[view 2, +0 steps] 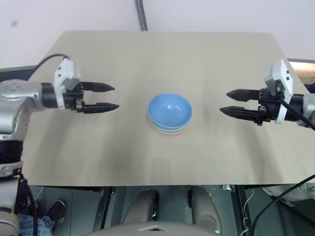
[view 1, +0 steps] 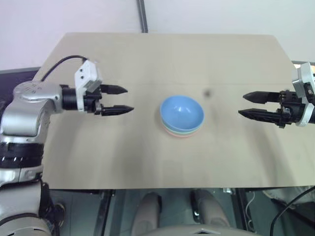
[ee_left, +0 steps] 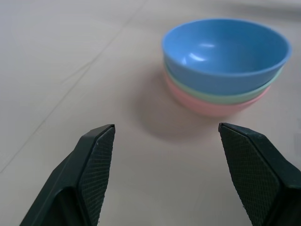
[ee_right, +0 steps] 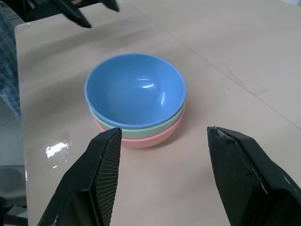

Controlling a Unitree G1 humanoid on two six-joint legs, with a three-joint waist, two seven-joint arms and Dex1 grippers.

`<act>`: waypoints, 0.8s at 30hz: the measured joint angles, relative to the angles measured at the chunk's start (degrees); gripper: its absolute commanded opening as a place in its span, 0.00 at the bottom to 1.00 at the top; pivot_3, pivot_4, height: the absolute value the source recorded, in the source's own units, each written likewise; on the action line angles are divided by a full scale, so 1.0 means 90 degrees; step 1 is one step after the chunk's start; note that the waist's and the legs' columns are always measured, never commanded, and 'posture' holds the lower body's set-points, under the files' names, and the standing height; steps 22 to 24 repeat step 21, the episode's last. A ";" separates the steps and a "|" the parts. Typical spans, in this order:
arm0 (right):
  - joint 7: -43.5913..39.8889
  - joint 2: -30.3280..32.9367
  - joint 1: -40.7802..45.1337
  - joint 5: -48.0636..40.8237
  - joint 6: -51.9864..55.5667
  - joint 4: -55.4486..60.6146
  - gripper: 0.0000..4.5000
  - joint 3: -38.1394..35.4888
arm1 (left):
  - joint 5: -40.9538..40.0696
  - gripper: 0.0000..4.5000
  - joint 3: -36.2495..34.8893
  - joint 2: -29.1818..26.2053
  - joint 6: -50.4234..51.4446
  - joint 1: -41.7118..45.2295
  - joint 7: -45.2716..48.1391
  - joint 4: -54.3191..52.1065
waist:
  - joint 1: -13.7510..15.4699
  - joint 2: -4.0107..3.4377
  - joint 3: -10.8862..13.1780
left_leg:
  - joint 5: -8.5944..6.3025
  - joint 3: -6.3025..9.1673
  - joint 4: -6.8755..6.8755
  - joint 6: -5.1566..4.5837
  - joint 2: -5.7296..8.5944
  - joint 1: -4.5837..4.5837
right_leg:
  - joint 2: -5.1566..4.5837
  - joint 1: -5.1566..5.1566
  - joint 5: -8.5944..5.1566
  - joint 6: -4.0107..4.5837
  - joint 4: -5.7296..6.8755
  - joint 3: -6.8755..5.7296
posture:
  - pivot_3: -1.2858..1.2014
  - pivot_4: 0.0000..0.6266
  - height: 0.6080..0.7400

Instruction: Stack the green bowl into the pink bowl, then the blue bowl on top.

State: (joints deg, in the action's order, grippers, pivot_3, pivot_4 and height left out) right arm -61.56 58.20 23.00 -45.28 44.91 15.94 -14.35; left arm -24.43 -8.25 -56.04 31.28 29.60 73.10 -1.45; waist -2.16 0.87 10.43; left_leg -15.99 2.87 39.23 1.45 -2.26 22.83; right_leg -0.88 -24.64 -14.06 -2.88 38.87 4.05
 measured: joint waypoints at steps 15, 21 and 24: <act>-0.0748 0.0006 -0.0295 0.0241 -0.0610 -0.0573 0.71 -0.0206 | -0.0951 0.83 -0.2524 0.0009 0.1236 -0.2939 -0.1185 -0.2359 | 0.0019 0.0000 0.0000 | 0.0000 -0.0005 -0.0001 0.0000 -0.0003 -0.0018 | 0.0001 0.0011 -0.0001 0.0001 0.0003 0.0001 | 0.52 0.24 1.00; -0.0827 -0.0018 -0.0321 0.0290 -0.0654 -0.0500 0.71 -0.0069 | -0.1323 0.83 -0.2523 0.0073 0.1245 -0.2970 -0.1333 -0.2657 | 0.0004 0.0000 0.0000 | 0.0000 -0.0006 -0.0003 0.0000 -0.0003 -0.0017 | 0.0001 0.0009 0.0000 0.0001 0.0001 0.0002 | 0.52 0.24 1.00; -0.0827 -0.0018 -0.0321 0.0290 -0.0654 -0.0500 0.71 -0.0069 | -0.1323 0.83 -0.2523 0.0073 0.1245 -0.2970 -0.1333 -0.2657 | 0.0004 0.0000 0.0000 | 0.0000 -0.0006 -0.0003 0.0000 -0.0003 -0.0017 | 0.0001 0.0009 0.0000 0.0001 0.0001 0.0002 | 0.52 0.24 1.00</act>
